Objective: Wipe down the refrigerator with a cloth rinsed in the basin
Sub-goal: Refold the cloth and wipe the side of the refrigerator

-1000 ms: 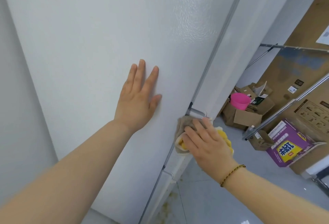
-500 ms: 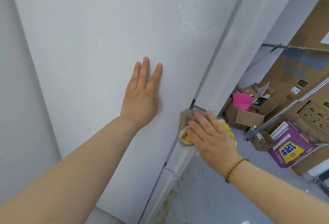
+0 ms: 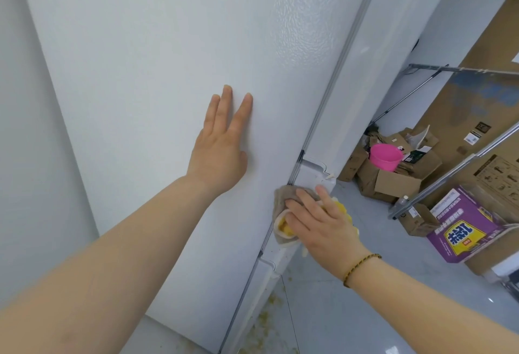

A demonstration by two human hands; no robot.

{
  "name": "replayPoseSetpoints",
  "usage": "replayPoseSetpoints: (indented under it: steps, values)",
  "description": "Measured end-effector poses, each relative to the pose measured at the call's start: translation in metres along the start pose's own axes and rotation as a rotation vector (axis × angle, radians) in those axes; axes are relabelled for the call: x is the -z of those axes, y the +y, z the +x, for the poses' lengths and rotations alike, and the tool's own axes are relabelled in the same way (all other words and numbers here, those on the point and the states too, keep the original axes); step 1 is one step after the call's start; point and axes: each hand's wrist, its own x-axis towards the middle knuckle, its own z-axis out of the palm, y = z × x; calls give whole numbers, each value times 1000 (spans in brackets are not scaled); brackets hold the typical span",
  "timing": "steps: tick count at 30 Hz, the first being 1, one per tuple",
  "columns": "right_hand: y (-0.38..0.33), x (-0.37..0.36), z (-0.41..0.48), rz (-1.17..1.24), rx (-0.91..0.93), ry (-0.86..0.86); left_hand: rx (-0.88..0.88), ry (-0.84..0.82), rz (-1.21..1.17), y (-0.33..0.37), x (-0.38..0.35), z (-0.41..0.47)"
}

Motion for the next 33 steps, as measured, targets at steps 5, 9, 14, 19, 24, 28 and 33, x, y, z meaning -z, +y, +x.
replayPoseSetpoints:
  steps: [5, 9, 14, 19, 24, 28, 33]
  values:
    - [-13, -16, -8, 39, -66, 65, -61, 87, 4, -24, -27, -25]
    - [-12, -22, -10, 53, -52, 128, -84, 86, 141, -50, -64, -61]
    - [-15, -34, -14, 105, -71, 199, -34, 151, 196, -52, -99, -75]
    - [-16, -41, -17, 185, -75, 255, -115, 257, 149, -61, -125, -81]
    - [-25, -51, -16, 167, -119, 403, -207, 292, 136, -92, -164, -100]
    - [-32, -58, -18, 123, -146, 492, -286, 380, 108, -117, -197, -114]
    - [-42, -69, -16, 67, -199, 604, -351, 430, 100, -142, -235, -122]
